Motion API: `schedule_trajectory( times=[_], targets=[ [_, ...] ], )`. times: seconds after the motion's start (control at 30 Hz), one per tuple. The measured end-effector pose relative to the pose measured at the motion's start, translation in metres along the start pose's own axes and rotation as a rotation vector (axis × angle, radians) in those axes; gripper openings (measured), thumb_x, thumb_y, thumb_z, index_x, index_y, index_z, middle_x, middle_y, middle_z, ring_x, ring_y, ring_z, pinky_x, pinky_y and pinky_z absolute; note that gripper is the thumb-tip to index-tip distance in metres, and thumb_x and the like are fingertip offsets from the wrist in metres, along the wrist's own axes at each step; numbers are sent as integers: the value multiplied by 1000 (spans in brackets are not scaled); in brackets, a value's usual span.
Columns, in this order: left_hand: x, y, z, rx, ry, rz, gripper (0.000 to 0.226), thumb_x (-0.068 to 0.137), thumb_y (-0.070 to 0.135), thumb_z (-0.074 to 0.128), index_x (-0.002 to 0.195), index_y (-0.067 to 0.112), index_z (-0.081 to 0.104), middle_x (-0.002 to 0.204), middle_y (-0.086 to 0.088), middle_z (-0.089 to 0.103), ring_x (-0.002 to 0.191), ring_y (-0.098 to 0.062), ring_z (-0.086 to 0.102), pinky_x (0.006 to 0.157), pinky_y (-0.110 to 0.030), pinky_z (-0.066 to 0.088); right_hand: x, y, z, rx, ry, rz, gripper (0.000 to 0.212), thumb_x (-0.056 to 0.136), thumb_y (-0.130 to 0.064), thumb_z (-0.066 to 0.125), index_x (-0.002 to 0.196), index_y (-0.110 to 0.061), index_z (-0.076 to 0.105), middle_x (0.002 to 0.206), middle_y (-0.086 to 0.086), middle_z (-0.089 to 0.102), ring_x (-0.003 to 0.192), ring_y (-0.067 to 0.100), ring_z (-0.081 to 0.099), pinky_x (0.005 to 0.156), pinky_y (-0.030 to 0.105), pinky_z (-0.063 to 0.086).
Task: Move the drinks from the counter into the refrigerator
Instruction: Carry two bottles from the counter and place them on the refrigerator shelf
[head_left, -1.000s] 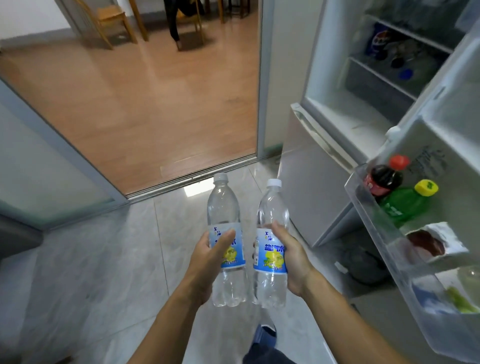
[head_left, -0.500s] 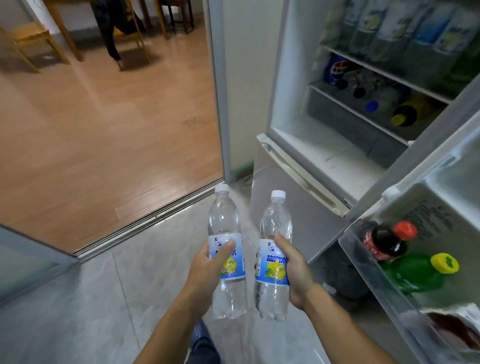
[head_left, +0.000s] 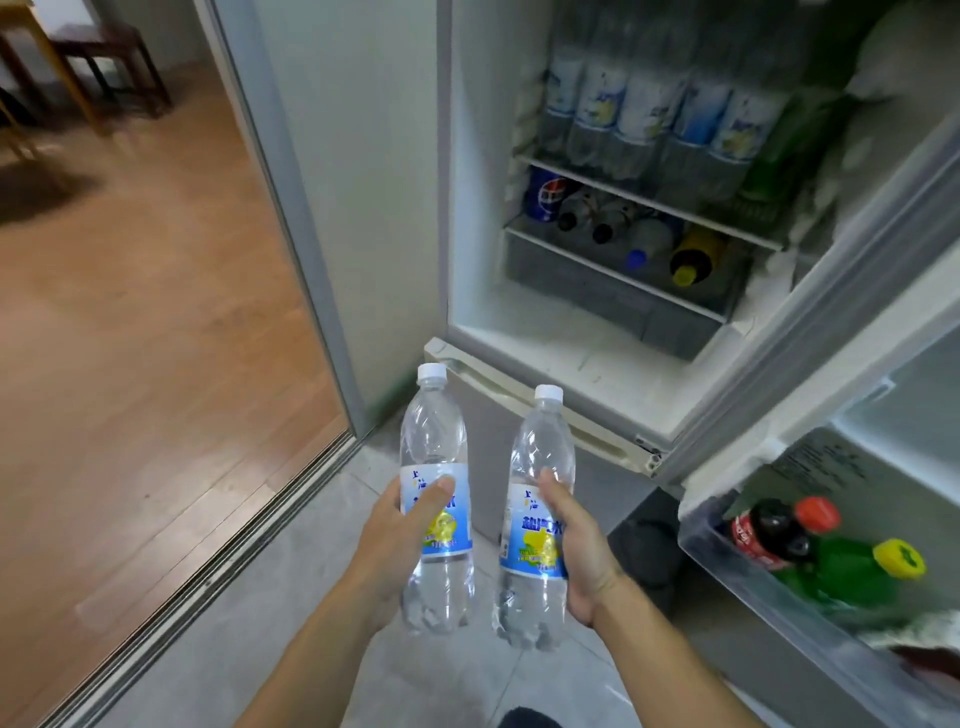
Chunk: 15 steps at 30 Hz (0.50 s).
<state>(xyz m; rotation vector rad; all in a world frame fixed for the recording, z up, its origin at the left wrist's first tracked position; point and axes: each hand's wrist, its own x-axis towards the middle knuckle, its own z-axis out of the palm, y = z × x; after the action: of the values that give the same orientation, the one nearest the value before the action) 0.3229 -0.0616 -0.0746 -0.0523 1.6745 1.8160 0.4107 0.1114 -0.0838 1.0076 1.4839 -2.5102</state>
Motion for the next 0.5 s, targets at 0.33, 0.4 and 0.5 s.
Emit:
schedule_trajectory(
  times=[0.33, 0.4, 0.5],
  targets=[
    [99, 52, 32, 53, -130, 6, 30, 84, 43, 73, 110, 29, 68, 103, -5, 76, 93, -26, 74, 80, -41, 60, 66, -53, -15, 55, 140, -49, 78, 63, -66, 70, 115, -8, 70, 101, 18, 75, 84, 29, 74, 72, 36, 59],
    [116, 67, 42, 79, -151, 22, 30, 77, 47, 76, 103, 32, 70, 102, -5, 76, 92, -25, 74, 79, -41, 60, 78, -68, -20, 67, 179, -80, 79, 60, -68, 73, 112, -9, 71, 99, 18, 75, 83, 30, 74, 74, 39, 59],
    [143, 86, 61, 94, -196, 20, 31, 71, 52, 75, 98, 37, 71, 101, -3, 76, 94, -26, 74, 87, -48, 57, 91, -91, -28, 79, 259, -120, 79, 53, -68, 76, 107, -11, 72, 96, 17, 76, 81, 31, 75, 67, 36, 59]
  ],
)
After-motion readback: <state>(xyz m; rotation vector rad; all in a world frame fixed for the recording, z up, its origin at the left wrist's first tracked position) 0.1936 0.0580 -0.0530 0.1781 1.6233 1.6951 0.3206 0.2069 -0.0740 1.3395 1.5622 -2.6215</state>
